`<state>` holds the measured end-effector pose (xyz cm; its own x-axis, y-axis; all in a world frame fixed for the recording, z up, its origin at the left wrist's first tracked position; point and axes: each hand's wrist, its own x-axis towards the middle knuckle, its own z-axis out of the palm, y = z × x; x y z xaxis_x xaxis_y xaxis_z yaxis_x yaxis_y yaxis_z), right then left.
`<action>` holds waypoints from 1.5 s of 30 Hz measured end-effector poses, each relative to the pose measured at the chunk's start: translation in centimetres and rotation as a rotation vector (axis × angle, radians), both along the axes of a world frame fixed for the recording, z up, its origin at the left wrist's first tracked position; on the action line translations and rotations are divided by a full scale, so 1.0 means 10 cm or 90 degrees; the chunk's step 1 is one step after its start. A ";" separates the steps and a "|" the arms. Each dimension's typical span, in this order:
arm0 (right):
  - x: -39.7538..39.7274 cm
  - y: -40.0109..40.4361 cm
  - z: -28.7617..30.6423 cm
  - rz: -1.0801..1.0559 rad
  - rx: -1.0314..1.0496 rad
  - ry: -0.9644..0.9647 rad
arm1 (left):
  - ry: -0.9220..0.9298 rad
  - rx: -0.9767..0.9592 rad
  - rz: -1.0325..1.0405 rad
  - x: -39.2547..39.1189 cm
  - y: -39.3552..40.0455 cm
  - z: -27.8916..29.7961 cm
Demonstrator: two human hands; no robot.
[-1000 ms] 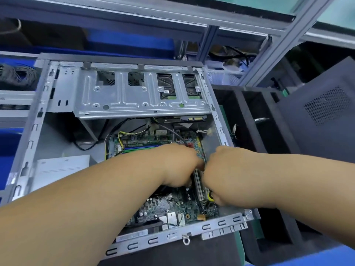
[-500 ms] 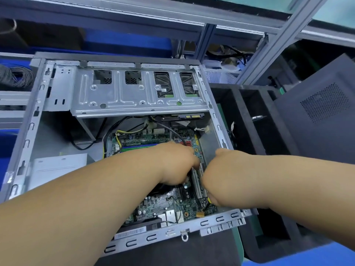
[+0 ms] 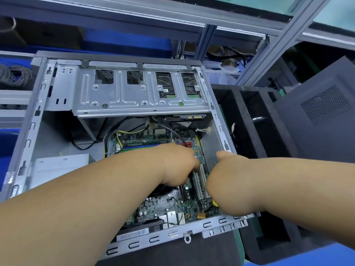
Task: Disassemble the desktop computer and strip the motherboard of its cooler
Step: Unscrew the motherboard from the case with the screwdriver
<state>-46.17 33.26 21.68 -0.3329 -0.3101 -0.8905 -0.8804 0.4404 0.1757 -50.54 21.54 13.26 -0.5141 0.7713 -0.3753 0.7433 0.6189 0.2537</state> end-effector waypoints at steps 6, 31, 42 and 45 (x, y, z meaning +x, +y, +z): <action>0.00 0.04 -0.06 0.023 -0.099 -0.018 | -0.013 -0.012 -0.003 0.01 0.00 0.03; -0.09 0.29 -0.15 0.056 -0.270 0.047 | -0.077 0.049 0.052 -0.02 0.00 0.10; -0.07 0.39 -0.11 0.009 -0.385 -0.031 | -0.074 0.054 0.049 -0.01 0.01 0.08; -0.05 0.39 -0.15 0.031 -0.380 0.008 | -0.082 0.052 0.053 0.00 0.01 0.10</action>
